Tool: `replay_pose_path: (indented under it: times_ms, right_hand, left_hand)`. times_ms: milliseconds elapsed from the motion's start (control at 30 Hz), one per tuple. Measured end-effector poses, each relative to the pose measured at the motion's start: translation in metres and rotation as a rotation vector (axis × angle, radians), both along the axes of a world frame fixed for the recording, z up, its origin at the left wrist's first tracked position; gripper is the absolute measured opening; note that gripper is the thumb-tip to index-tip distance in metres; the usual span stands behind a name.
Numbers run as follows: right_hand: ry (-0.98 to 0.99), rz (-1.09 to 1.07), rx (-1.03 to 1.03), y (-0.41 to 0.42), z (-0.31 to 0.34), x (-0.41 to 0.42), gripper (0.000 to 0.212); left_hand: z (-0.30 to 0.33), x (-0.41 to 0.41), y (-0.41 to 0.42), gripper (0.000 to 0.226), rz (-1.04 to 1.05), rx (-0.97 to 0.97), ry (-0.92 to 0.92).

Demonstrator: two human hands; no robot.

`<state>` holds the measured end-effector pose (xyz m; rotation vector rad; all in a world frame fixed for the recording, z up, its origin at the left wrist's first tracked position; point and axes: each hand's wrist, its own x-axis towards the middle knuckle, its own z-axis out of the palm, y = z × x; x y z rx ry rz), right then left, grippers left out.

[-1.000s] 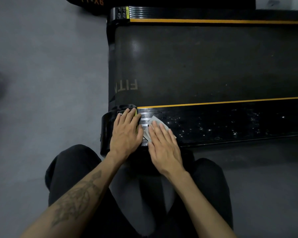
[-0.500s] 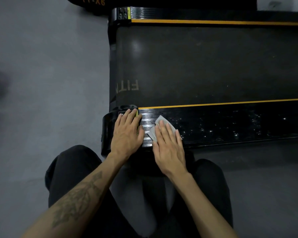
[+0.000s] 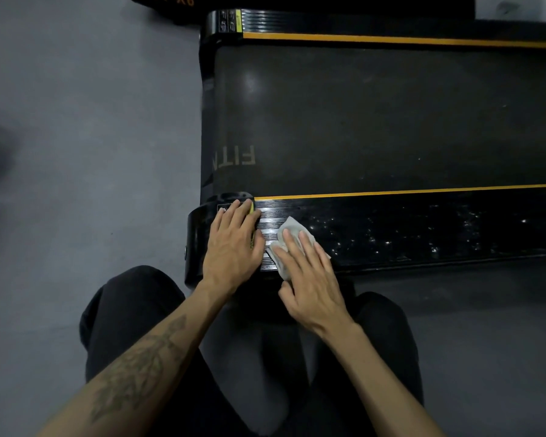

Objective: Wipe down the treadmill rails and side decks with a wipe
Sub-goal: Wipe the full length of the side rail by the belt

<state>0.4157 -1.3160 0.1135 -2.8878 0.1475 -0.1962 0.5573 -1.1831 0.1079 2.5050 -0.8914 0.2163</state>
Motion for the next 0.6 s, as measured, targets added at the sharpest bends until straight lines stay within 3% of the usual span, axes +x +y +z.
replay_pose_path:
  times_ms: [333, 600]
  right_hand:
    - [-0.014, -0.15, 0.036, 0.011, 0.002, 0.005, 0.066]
    - [0.023, -0.09, -0.021, 0.001, 0.002, 0.03, 0.062]
  left_hand:
    - [0.0, 0.0, 0.0, 0.05, 0.002, 0.004, 0.021]
    - [0.001, 0.0, 0.001, 0.049, -0.002, 0.015, 0.032]
